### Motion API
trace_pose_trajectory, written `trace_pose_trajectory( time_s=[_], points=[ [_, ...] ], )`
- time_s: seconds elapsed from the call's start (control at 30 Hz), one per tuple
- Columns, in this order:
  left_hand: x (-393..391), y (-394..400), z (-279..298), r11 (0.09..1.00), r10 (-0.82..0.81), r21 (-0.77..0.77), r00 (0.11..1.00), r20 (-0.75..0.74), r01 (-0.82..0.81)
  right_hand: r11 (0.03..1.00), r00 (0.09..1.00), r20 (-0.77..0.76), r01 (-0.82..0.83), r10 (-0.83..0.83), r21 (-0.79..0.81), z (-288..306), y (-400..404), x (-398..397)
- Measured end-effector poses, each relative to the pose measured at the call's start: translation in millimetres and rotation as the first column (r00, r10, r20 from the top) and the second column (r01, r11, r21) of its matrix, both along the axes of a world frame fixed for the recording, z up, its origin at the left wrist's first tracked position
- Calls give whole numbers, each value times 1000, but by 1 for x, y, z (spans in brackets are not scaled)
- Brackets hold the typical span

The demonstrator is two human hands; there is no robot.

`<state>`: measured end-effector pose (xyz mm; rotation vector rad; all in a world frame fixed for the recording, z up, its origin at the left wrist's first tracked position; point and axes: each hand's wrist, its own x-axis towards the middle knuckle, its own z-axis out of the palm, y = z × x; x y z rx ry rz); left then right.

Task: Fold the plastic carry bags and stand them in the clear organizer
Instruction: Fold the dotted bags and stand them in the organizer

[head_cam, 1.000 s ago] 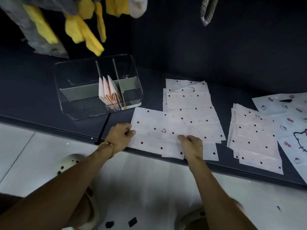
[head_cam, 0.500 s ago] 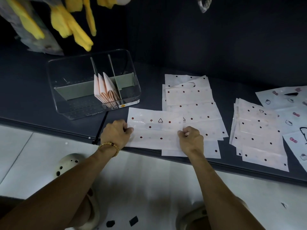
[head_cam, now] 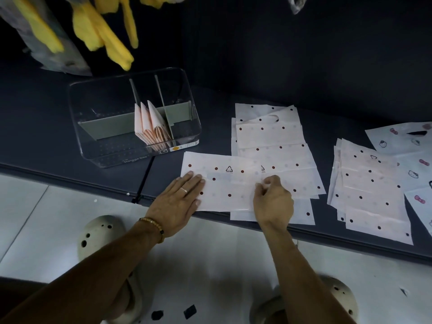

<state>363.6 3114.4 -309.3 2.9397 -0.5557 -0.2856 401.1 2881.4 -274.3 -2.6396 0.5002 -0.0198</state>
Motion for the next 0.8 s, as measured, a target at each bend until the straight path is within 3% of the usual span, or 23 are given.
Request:
trace_pose_trajectory(
  time_s=[0.1,0.13,0.23,0.33,0.5,0.67,0.73,0.8],
  points=[
    [1,-2,3,1000,6,10,1000,28,-7,920,887,269,-319,375,-228,-3,29,-15],
    [1,-3,5,1000,8,12,999,46,-9,863,833,246,-442,496,-244,-7,44,-19],
    [-1,-3,4,1000,8,29,998,62,-10,720,727,-36,-685,686,-115,-25,81,-30],
    [-1,-2,1,999,10,52,999,42,-12,655,678,-189,-735,710,-174,-41,77,-29],
    [-1,0,-2,997,4,75,1000,25,-5,545,613,-217,-782,759,-303,-37,13,-22],
    [1,-2,-2,999,5,36,1000,22,-5,502,574,-307,-816,759,-286,-28,-44,-21],
    [3,-2,-1,1000,-2,23,1000,10,1,524,598,-267,-797,756,-302,-21,-46,-23],
    [4,-2,-1,1000,-3,25,1000,8,3,572,635,-131,-753,761,-326,-13,-39,-28]
  ],
)
